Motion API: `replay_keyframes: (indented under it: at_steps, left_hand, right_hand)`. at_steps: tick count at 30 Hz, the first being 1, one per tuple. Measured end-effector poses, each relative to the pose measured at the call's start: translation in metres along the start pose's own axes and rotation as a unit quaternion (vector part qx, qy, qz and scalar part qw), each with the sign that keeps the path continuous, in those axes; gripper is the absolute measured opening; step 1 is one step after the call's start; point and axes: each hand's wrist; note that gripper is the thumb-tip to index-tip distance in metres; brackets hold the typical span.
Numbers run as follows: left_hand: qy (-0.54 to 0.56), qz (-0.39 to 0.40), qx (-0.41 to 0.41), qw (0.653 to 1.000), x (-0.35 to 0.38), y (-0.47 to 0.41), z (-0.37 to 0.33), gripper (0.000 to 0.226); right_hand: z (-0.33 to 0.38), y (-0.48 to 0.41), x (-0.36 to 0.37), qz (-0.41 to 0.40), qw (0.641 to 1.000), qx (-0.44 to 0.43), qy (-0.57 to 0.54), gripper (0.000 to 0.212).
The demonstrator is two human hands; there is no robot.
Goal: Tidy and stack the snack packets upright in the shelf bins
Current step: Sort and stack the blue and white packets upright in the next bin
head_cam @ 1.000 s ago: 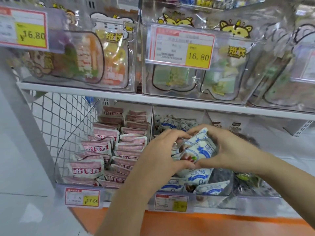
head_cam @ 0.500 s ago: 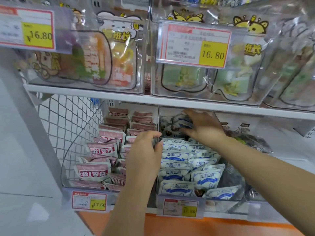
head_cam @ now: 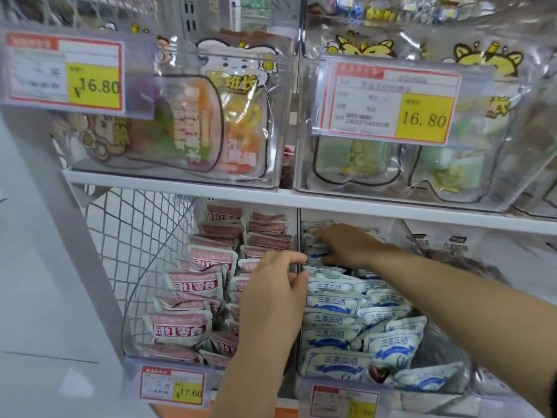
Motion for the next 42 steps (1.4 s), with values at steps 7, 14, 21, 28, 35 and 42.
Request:
replay_keyframes:
  at_steps: [7,14,21,28,35,42]
  left_hand:
    - [0.011,0.012,-0.001,1.0,-0.003,0.0,0.0,0.021]
    - [0.007,0.006,0.014,1.0,-0.003,0.0,0.002,0.023]
    - [0.005,0.009,0.015,1.0,-0.003,0.001,0.004,0.025]
    - [0.005,0.007,0.018,1.0,-0.001,0.0,0.004,0.024]
    - [-0.004,0.003,0.011,1.0,0.0,-0.001,0.001,0.024]
    - [-0.016,0.001,0.006,1.0,0.002,-0.001,-0.002,0.024]
  right_hand:
    - [0.005,-0.008,-0.005,0.042,0.998,-0.012,0.043,0.059]
    - [0.013,0.016,-0.016,-0.05,0.992,-0.024,-0.109,0.056]
    - [0.021,0.044,-0.018,0.007,0.992,-0.095,-0.083,0.017]
    - [0.016,0.051,-0.003,0.069,0.992,-0.069,0.082,0.025]
    - [0.007,0.028,-0.005,0.048,0.998,-0.022,-0.034,0.04]
    - [0.005,0.04,0.005,0.096,0.989,-0.069,-0.092,0.033]
Point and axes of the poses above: each hand's wrist, its own y-axis away from the middle knuckle, its own x-axis out of the palm, z = x × y, and after that the axes turned 9 degrees about -y, right-handed
